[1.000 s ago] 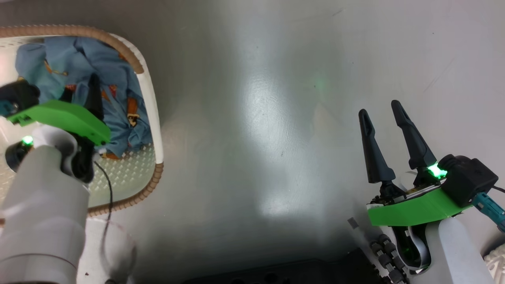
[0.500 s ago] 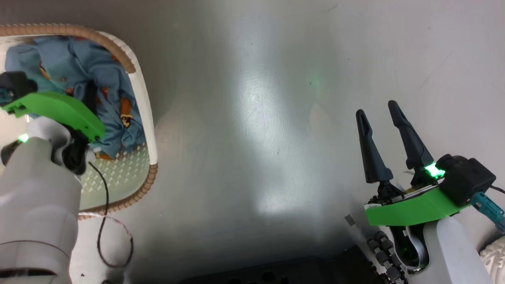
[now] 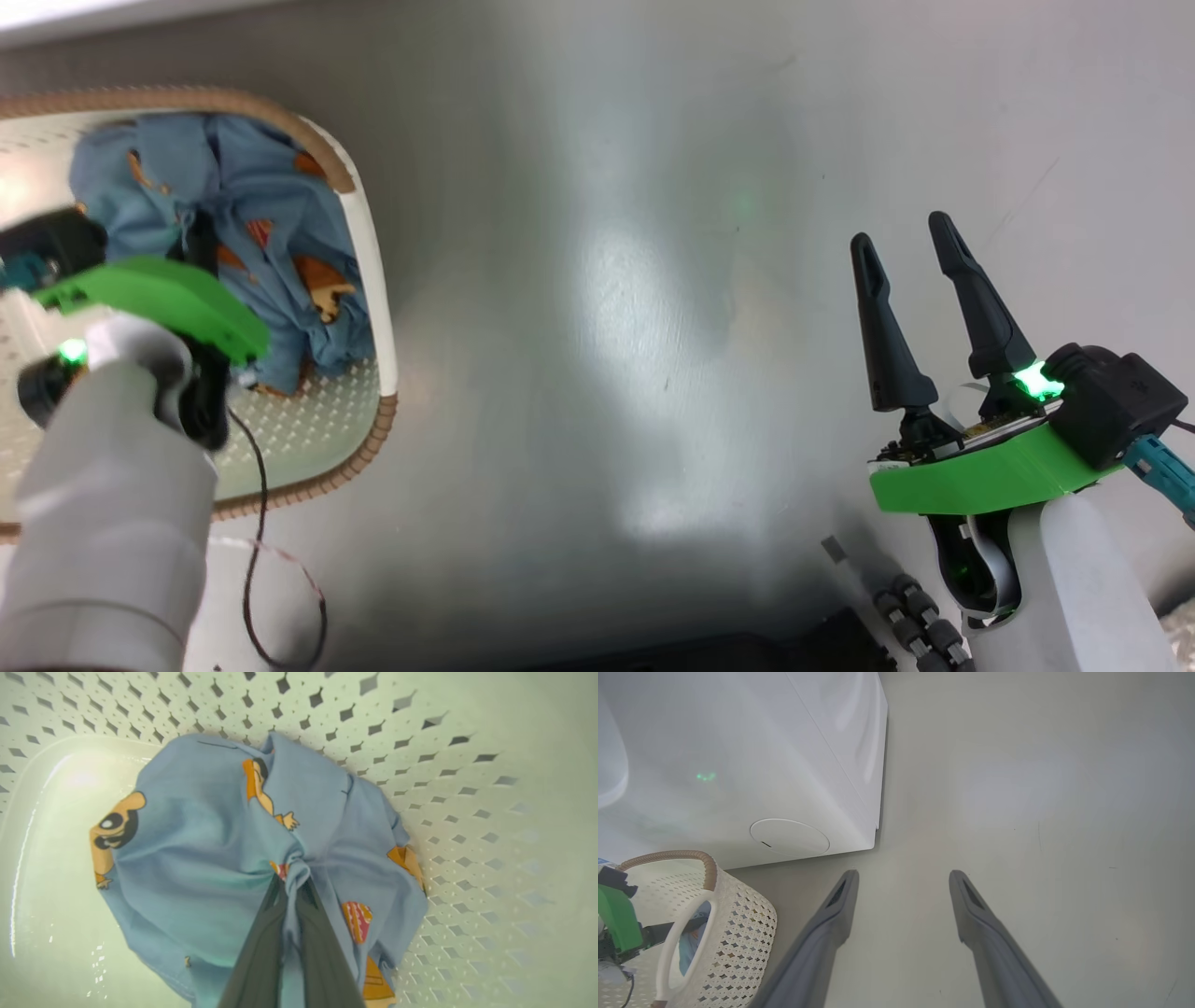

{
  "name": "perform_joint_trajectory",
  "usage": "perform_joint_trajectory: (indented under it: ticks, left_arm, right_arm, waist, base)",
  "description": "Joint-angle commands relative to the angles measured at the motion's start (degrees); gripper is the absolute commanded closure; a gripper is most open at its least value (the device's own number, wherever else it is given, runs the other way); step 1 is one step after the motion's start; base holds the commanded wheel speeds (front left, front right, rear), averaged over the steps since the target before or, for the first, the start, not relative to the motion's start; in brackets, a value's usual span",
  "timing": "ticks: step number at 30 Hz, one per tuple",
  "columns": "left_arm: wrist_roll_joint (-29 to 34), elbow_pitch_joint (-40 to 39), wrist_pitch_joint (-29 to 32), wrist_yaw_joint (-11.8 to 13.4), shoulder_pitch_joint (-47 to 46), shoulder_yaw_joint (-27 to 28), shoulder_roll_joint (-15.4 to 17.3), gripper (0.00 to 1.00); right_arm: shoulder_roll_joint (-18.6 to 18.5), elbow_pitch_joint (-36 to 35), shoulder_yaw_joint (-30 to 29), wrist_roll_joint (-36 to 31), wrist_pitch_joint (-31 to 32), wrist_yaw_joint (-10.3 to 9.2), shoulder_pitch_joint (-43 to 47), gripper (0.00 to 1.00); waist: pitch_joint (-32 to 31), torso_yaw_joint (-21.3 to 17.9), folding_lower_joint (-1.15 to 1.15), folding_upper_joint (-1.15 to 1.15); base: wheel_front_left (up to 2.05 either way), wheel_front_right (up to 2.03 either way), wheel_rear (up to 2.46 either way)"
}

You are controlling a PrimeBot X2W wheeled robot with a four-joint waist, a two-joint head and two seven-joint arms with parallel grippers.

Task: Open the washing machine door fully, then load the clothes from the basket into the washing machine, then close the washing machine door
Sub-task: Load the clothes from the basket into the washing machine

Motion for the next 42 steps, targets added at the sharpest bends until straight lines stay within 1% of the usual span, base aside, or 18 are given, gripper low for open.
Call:
perform_joint_trajectory:
  ticks: [1,6,11,14,18,26,27,32,42]
  left_arm:
    - [-0.6,-1.1,-1.6,-0.2,4.3,0.4,2.1,1.00]
    - [-2.5,-5.5,-6.1,-0.2,9.2,-1.1,1.9,1.00]
    - [-3.9,-12.3,-7.9,-0.2,14.5,-2.4,2.2,1.00]
    - [-3.2,-18.9,-7.9,-0.2,17.9,-0.2,2.7,1.00]
    - [-0.3,-26.0,-8.0,-0.2,23.6,2.4,1.7,1.00]
    - [3.7,-36.7,-8.0,-0.2,32.3,5.6,-0.6,1.00]
    - [3.7,-36.7,-8.0,-0.2,32.3,5.6,-0.6,1.00]
    - [5.8,-43.0,-8.0,-0.2,37.2,7.3,-2.0,1.00]
    - [9.0,-55.1,-8.0,-0.2,45.8,11.2,-3.6,1.00]
  right_arm:
    - [-0.1,-0.8,1.4,0.0,-0.3,0.16,1.5,0.00]
    - [-0.5,-0.4,1.4,0.2,-0.3,0.16,1.2,0.00]
    - [-1.2,-0.1,1.3,0.2,-0.3,0.16,1.2,0.00]
    - [-1.6,0.1,1.0,0.1,-0.3,0.16,1.6,0.00]
    - [-2.3,0.5,1.0,-0.3,-0.3,0.16,2.2,0.00]
    - [-3.1,1.0,1.3,-0.7,-0.3,0.16,3.1,0.00]
    - [-3.1,1.0,1.3,-0.7,-0.3,0.16,3.1,0.00]
    - [-3.1,1.5,1.0,-0.5,-0.3,0.16,4.1,0.00]
    - [-2.4,2.6,1.1,-1.5,-0.3,0.16,6.7,0.00]
  waist:
    - [-2.2,0.4,0.00,0.00]
    - [-6.1,1.0,0.00,0.00]
    - [-10.1,2.1,0.00,0.00]
    - [-12.6,3.0,0.00,0.00]
    - [-16.1,4.0,0.00,0.00]
    - [-22.3,5.2,0.00,0.00]
    - [-22.3,5.2,0.00,0.00]
    - [-26.4,5.7,0.00,0.00]
    - [-34.6,5.3,0.00,0.00]
  base:
    - [0.00,0.00,0.00]
    - [0.00,0.00,0.00]
    - [0.00,0.00,0.00]
    - [0.00,0.00,0.00]
    - [0.00,0.00,0.00]
    - [0.00,0.00,0.00]
    - [0.00,0.00,0.00]
    - [0.00,0.00,0.00]
    - [0.00,0.00,0.00]
